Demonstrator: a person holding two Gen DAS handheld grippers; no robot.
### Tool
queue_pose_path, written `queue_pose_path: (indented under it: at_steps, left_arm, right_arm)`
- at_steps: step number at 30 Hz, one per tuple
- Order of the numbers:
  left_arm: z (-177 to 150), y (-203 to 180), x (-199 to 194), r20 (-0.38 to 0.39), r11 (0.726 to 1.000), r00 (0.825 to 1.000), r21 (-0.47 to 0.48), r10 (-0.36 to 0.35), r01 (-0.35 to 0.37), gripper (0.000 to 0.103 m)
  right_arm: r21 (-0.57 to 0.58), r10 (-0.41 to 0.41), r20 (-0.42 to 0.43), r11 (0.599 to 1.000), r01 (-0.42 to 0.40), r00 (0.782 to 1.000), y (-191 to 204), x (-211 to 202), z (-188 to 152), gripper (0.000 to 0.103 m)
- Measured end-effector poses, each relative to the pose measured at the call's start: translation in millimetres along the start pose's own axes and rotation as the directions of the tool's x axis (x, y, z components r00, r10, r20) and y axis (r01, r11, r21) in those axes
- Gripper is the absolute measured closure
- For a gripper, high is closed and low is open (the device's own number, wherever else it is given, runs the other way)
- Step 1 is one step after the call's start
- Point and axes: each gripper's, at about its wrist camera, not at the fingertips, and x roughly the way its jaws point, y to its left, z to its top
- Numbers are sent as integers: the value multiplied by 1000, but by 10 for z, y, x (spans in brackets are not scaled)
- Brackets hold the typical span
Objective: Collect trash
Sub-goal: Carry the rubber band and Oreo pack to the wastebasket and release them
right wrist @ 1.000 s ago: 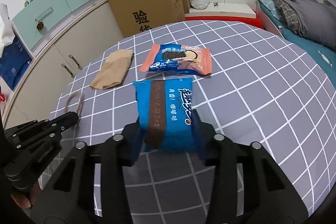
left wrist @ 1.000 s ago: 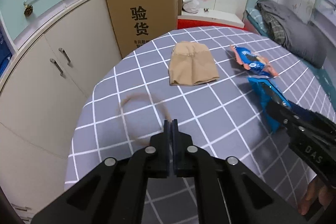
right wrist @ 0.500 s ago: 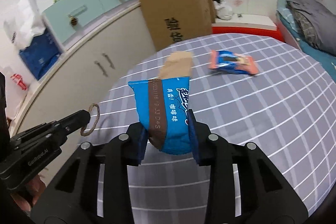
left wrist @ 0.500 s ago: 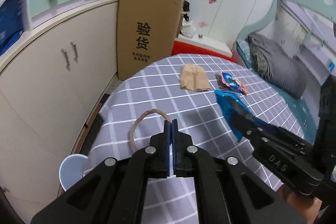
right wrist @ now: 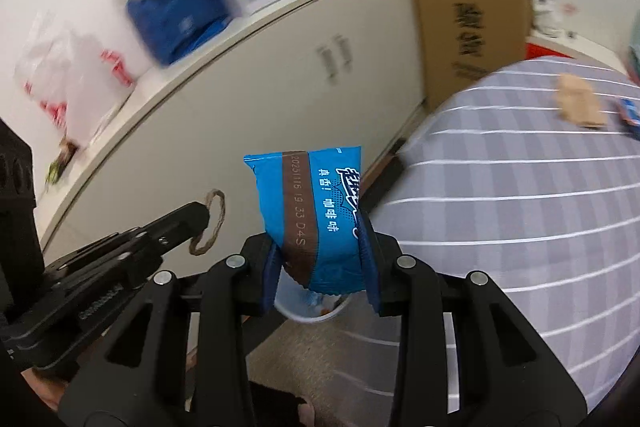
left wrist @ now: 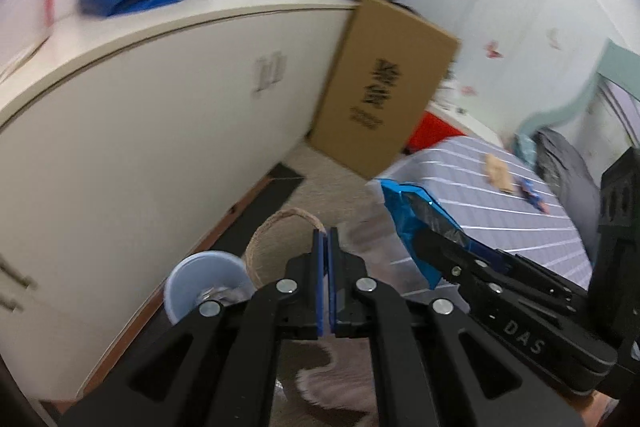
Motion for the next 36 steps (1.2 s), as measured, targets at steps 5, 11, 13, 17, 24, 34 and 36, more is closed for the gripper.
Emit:
queue_pose_path:
  at_steps: [5, 11, 13, 17, 24, 34, 36]
  left_arm:
    - [-122, 641, 188, -48, 995, 997, -81, 57, -60, 101]
    - [-313, 1282, 680, -152, 980, 982, -146, 110, -133, 101]
    - [-388, 1461, 896, -191, 975, 975, -168, 112, -145, 101]
    - [-536, 1718, 1252, -253, 967, 961, -197, 109, -161, 101]
    - [-719, 1958, 1699, -329, 957, 938, -222, 106, -186, 101]
    - [-753, 1984, 1985, -360, 957, 929, -231, 82, -174, 101]
    - [-747, 1942, 2015, -362, 958, 929, -228, 82, -173, 101]
  right_arm:
    - [-51, 24, -101, 998, -30, 995, 486, 606, -124, 68]
    - [-52, 27, -231, 998, -40, 973, 708, 1444, -436, 64]
    - [-28, 31, -275, 999, -40, 961, 686, 1727, -534, 61]
    - [32, 62, -355, 998, -54, 933, 620, 2199, -667, 55]
    - [90, 74, -422, 995, -39, 903, 485, 2676, -798, 36]
    - [15, -19, -391, 1000, 27, 920, 385, 2739, -795, 35]
    - [15, -29, -386, 999, 37, 922, 358, 2725, -783, 34]
